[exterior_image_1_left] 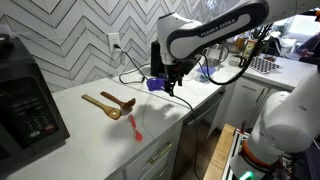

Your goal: Put the blue lid on the other transparent bowl

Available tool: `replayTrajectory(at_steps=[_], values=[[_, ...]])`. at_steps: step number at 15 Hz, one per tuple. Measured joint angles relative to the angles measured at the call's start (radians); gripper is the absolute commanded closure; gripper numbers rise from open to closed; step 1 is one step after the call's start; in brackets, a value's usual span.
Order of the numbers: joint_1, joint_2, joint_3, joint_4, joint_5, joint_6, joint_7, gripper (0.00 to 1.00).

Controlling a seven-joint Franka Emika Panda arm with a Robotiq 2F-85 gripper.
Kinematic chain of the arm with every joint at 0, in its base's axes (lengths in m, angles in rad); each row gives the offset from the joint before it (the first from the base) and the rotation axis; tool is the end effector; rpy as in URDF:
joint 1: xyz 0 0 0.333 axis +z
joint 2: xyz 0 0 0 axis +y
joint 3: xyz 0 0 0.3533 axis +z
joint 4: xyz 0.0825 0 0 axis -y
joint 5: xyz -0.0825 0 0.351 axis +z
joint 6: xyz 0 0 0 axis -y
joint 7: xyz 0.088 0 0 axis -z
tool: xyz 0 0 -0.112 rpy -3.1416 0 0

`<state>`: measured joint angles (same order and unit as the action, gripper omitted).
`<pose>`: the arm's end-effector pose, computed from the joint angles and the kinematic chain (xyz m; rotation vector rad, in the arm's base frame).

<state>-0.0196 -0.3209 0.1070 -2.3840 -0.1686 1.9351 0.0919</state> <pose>0.3882 0.0245 0.4794 2.9380 0.0858 -0.1681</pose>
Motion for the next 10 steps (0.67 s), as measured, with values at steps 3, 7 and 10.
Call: replayTrajectory(at_steps=[3,7,10], values=[[0.0,0.002,0.0,0.0,0.0,0.0,0.0,0.0],[0.001,0.002,-0.002,0.002,-0.002,0.0,0.0,0.0],[-0.021,-0.007,-0.039,0.011,-0.005,0.003,0.051,0.0]])
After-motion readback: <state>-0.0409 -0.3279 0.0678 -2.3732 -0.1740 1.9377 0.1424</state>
